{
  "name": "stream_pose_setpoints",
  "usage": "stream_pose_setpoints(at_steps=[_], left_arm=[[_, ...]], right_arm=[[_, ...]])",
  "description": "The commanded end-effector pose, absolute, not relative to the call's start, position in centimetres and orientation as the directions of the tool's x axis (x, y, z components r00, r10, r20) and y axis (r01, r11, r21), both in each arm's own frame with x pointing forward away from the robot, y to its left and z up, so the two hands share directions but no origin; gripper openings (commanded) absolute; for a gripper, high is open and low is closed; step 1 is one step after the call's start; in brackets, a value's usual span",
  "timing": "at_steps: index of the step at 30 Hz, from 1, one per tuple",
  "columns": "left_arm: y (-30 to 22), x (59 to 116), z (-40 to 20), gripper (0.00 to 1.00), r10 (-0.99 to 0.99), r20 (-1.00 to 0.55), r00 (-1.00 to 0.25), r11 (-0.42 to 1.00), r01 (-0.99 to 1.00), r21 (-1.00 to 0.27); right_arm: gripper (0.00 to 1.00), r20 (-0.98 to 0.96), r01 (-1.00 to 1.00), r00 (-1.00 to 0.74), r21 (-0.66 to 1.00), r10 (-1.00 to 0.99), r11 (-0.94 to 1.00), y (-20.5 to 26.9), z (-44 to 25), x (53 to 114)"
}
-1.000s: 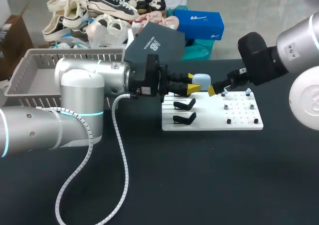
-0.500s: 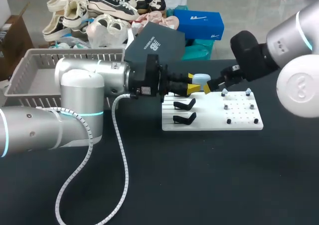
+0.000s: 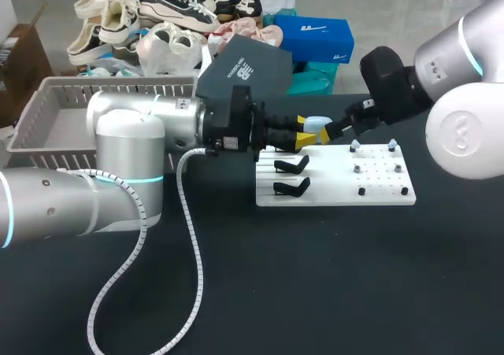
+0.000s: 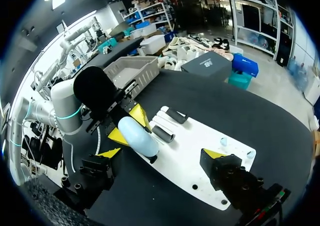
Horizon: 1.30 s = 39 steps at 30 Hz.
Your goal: Pick up each earbud case from the left stands, insert the matching earbuds, close the lid, and place the case in the box.
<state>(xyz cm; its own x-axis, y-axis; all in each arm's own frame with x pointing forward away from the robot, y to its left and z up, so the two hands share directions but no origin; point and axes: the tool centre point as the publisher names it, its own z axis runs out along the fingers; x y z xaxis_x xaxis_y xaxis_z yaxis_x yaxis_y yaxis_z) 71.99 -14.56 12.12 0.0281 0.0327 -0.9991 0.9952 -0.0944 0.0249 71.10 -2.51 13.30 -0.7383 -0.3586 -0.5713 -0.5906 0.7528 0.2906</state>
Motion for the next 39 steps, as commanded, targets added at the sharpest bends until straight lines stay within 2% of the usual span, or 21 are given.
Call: stream_pose_setpoints(at_steps=[1, 35, 39], left_arm=[[-14.6, 72.1, 12.1, 0.0, 0.033, -0.999, 0.028, -0.097, 0.995, 0.025], [-14.6, 72.1, 12.1, 0.0, 0.033, -0.999, 0.028, -0.097, 0.995, 0.025], [-14.6, 72.1, 12.1, 0.0, 0.033, -0.999, 0.028, -0.097, 0.995, 0.025]], right_arm=[[1.0, -0.566, -0.584, -0.743, 0.287, -0.356, 0.759, -2.4, 13.4, 71.4], [1.0, -0.585, -0.566, -0.734, 0.248, -0.344, 0.786, -2.4, 15.4, 73.0], [1.0, -0.624, -0.587, -0.68, 0.15, -0.384, 0.796, -3.1, 17.4, 73.9]])
